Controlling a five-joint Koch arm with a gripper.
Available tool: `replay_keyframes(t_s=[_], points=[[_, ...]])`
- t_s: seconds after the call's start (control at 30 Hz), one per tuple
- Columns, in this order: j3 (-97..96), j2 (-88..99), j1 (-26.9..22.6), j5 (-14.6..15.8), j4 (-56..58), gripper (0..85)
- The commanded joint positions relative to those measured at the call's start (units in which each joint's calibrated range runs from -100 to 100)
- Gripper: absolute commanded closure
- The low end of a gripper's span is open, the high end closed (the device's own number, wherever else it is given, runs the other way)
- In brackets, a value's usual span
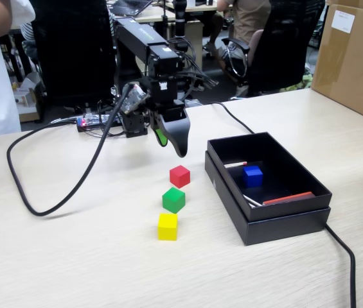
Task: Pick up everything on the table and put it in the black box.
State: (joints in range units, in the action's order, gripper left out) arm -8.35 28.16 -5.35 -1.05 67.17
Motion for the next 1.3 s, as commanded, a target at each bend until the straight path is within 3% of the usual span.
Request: replay_keyframes(t_s=[0.0, 0.47, 0.6, 0.73, 0.87, 1.03, 1.27], points=[[7.6, -6.3, 0.0, 0.6, -0.8, 37.8], [14.7, -24.0, -1.0, 2.8, -0.8, 44.4], [15.2, -24.8, -0.9, 3.9, -0.8, 60.1], [15.9, -24.4, -0.7, 4.4, -0.8, 69.3], [16.6, -18.2, -0.9, 4.5, -0.6, 69.7], [30.4, -6.8, -4.6, 4.4, 3.0, 71.8], [51.3, -21.1, -10.4, 4.6, 4.3, 71.7]])
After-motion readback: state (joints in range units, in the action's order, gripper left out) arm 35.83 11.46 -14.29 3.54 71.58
